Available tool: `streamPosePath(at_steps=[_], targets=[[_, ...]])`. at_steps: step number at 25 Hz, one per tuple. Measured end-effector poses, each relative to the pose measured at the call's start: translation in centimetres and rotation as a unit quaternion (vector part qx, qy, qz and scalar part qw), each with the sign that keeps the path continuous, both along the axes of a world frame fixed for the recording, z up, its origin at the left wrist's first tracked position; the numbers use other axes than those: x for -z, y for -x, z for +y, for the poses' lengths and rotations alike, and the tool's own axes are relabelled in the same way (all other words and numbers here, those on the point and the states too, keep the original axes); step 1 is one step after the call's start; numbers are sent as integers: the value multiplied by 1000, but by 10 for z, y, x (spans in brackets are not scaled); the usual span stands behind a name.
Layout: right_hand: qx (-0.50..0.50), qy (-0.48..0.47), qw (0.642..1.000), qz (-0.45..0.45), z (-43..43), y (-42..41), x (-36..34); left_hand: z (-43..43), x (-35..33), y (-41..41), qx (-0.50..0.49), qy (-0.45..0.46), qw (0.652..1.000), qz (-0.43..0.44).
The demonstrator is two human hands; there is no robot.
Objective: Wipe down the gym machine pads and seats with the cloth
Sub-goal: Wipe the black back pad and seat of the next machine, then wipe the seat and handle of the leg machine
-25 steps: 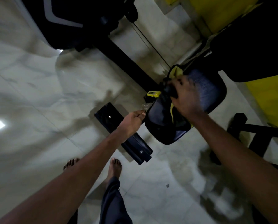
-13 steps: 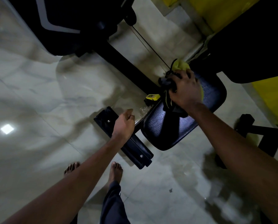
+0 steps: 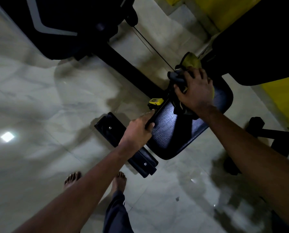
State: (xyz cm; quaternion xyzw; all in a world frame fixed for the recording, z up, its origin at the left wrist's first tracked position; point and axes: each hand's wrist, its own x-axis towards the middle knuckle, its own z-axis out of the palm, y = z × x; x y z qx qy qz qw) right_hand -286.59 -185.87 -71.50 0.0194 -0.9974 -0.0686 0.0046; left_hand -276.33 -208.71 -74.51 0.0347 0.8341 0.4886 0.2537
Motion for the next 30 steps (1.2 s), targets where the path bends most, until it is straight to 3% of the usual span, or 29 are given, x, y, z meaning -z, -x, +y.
streamPosePath(at_steps=[4, 9, 12, 16, 19, 21, 26, 30], targets=[[31, 26, 999, 2, 23, 4, -4, 17, -5, 14, 8, 39, 999, 5], [207, 73, 974, 54, 53, -10, 0, 21, 4, 18, 7, 43, 999, -33], [342, 144, 924, 91, 70, -55, 4, 24, -1, 23, 21, 73, 997, -10], [420, 236, 861, 165, 59, -63, 9, 21, 0, 29, 34, 87, 996, 4], [493, 305, 790, 198, 43, -80, 14, 22, -5, 28, 42, 74, 996, 0], [525, 329, 763, 184, 37, -87, 8, 24, -5, 28, 51, 83, 995, -13], [561, 371, 737, 65, 22, -110, -19, 21, -30, 29, 86, 115, 988, -60], [526, 440, 727, 29, 8, -133, -68, 7, -101, 38, 44, 115, 992, 2]])
